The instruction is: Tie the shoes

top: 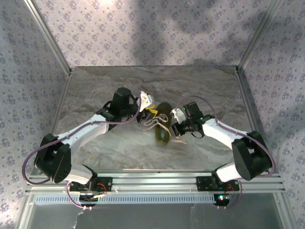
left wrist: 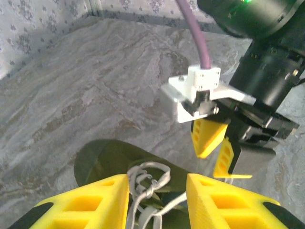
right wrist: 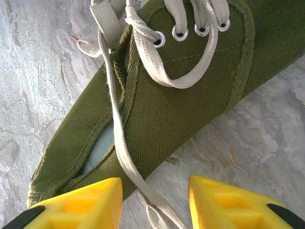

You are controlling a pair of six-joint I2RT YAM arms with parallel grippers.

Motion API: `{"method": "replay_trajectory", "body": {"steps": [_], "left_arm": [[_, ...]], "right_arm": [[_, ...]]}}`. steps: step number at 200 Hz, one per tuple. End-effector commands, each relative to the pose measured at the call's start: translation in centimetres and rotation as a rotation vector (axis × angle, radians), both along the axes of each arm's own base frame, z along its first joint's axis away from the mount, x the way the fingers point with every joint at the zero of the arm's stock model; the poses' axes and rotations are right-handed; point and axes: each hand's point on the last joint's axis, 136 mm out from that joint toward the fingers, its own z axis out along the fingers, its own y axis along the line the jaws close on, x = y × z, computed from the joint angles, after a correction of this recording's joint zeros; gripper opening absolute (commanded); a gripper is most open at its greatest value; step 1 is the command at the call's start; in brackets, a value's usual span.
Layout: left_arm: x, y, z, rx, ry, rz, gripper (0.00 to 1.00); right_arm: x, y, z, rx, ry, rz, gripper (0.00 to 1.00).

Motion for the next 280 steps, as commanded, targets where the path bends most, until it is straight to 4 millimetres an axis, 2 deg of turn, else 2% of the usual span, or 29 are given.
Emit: {"method": "replay_trajectory", "body": {"steps": [1, 55, 87, 107, 129, 175, 210, 254, 280], "left_arm": [[0.1, -0.4, 0.9, -0.005, -0.036, -0.035, 0.36], [0.8, 0.0, -1.2, 0.103, 0.024, -0.013, 0.32], [1.8, 0.8, -1.2, 0.102, -0.026, 0.065, 0.25], [2.8, 1.3, -1.5, 0.103, -0.025, 0.141, 0.3], [2.9, 1.6, -2.0, 0.117, -0.008, 0.153, 0.34], [2.8, 2.1, -2.2, 0.167, 0.038, 0.169, 0.38], [2.0, 1.5, -2.2, 0.135, 0.055, 0.115, 0.37], [2.3, 0.9, -2.3, 0.03, 0.047, 0.145, 0.35], [2.0, 0.0, -2.8, -0.016, 0.081, 0.131, 0.42]], "right_arm": [[0.4, 0.8, 0.6, 0.02, -0.006, 0.025, 0.42], [-0.2, 1.0, 0.4, 0.025, 0.021, 0.039, 0.4], [-0.6, 1.3, 0.0, 0.018, 0.042, 0.052, 0.32], [-0.7, 1.4, -0.1, 0.013, 0.046, 0.061, 0.18], [-0.7, 1.4, 0.4, 0.001, 0.026, 0.065, 0.0], [0.3, 1.2, 3.6, 0.015, -0.106, 0.036, 0.0], [0.9, 1.6, 6.1, 0.065, -0.188, 0.021, 0.0], [1.8, 2.1, 7.2, 0.108, -0.218, -0.024, 0.0], [2.3, 2.7, 7.5, 0.158, -0.215, -0.048, 0.0]]}}
